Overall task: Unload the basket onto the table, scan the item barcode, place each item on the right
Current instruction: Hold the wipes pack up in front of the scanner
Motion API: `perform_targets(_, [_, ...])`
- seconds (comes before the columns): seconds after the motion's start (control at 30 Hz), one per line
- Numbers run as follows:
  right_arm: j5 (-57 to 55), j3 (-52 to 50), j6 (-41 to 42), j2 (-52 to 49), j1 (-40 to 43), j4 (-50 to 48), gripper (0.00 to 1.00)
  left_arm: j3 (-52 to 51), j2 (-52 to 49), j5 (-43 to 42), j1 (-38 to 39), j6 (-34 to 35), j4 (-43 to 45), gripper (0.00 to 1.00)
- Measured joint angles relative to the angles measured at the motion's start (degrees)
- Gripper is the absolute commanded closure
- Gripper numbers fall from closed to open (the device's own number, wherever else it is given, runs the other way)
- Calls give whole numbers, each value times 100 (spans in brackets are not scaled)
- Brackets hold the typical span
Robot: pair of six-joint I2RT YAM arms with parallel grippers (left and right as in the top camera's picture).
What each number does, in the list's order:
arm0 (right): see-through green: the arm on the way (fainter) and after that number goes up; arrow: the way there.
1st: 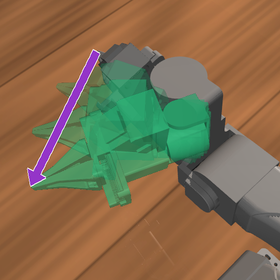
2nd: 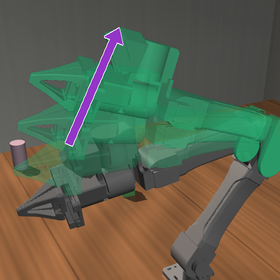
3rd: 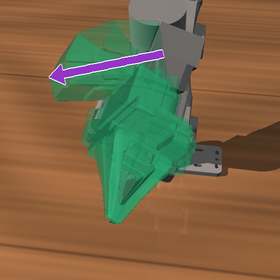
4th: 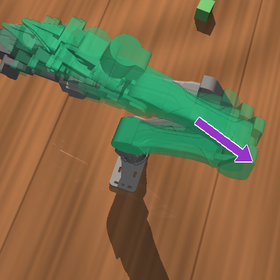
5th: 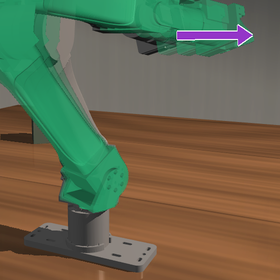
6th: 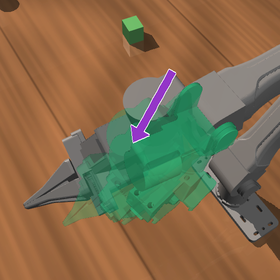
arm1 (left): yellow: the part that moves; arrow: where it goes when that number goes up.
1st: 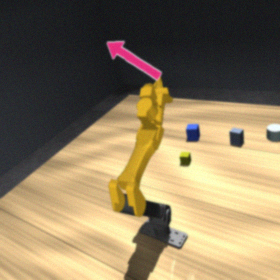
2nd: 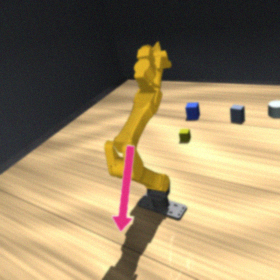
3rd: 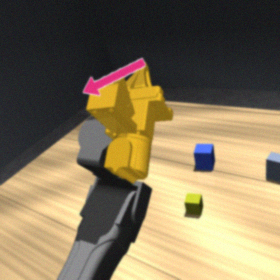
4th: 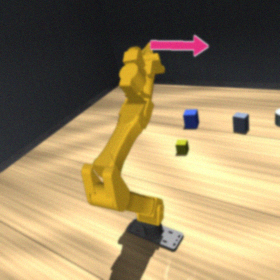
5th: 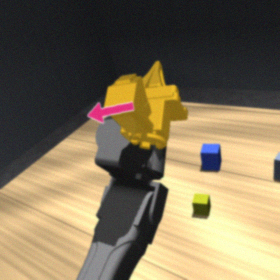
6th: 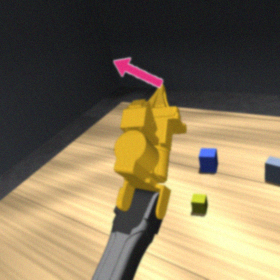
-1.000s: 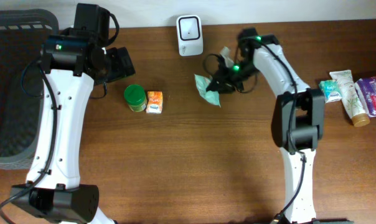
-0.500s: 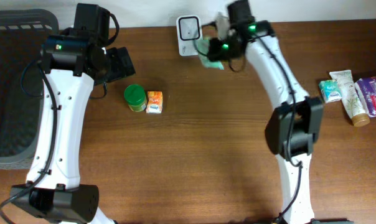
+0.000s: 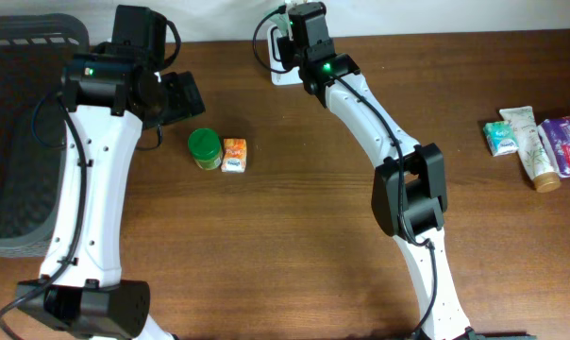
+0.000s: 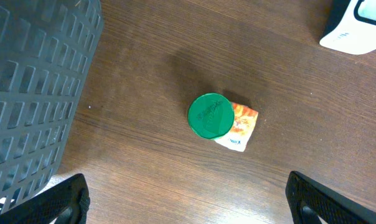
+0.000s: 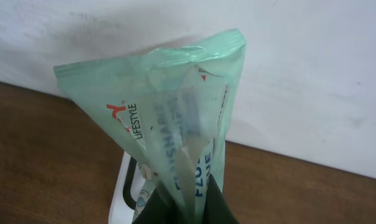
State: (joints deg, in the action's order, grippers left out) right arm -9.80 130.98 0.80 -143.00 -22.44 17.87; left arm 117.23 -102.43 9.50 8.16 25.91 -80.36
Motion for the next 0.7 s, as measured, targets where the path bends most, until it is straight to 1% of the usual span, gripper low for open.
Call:
perform_targets(0.53, [24,0,0,2,0,-63,96,0,0,0,0,0,0,1])
perform_targets(0.63, [28,0,2,66,0,223,96,0,0,0,0,0,0,1])
perform_targets(0.7, [44,0,0,68,0,675,96,0,0,-2,0,0,-2,1])
